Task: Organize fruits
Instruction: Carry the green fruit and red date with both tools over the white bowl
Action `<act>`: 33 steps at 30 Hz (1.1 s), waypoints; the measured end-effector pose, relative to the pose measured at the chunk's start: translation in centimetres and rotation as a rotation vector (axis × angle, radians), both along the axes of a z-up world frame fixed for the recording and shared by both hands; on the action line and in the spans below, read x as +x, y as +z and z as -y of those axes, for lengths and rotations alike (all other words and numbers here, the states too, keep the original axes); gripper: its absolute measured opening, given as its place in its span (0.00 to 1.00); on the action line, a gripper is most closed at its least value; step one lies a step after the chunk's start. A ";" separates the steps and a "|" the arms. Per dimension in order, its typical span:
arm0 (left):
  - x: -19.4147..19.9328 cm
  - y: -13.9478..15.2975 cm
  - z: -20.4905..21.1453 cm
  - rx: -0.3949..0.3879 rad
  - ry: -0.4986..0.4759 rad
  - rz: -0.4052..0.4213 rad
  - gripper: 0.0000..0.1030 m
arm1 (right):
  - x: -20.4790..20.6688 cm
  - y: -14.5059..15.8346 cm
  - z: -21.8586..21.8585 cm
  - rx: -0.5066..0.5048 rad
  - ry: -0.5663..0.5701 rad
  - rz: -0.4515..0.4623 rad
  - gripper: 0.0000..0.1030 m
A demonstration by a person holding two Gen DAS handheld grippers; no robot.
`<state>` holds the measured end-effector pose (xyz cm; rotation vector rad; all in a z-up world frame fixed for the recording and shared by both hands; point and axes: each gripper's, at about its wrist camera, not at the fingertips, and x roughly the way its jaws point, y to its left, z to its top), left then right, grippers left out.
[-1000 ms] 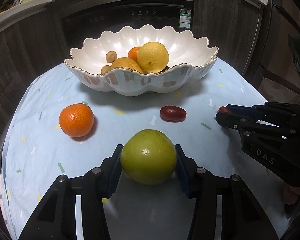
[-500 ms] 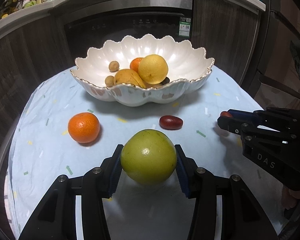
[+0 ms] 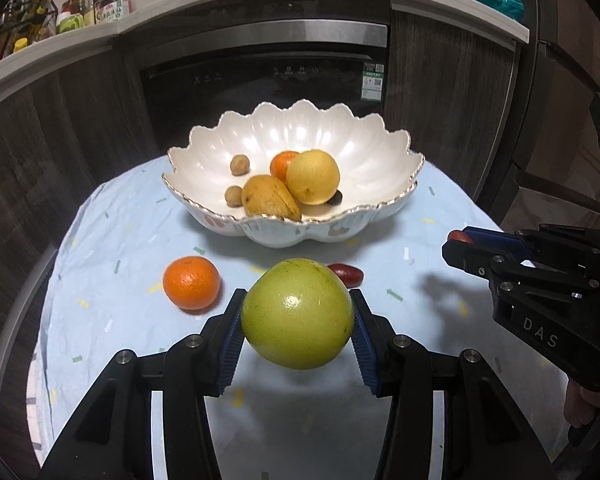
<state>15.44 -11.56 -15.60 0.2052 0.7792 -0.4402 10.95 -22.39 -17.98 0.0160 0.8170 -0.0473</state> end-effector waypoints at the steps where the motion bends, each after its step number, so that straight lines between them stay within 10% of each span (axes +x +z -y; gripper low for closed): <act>1: 0.0 0.3 0.0 -0.002 0.003 0.004 0.47 | -0.1 0.3 -0.1 -0.001 0.000 0.006 0.17; 33: 3.2 6.5 -1.5 -0.048 0.094 0.104 0.47 | 2.2 6.6 -0.5 -0.015 -0.017 0.130 0.17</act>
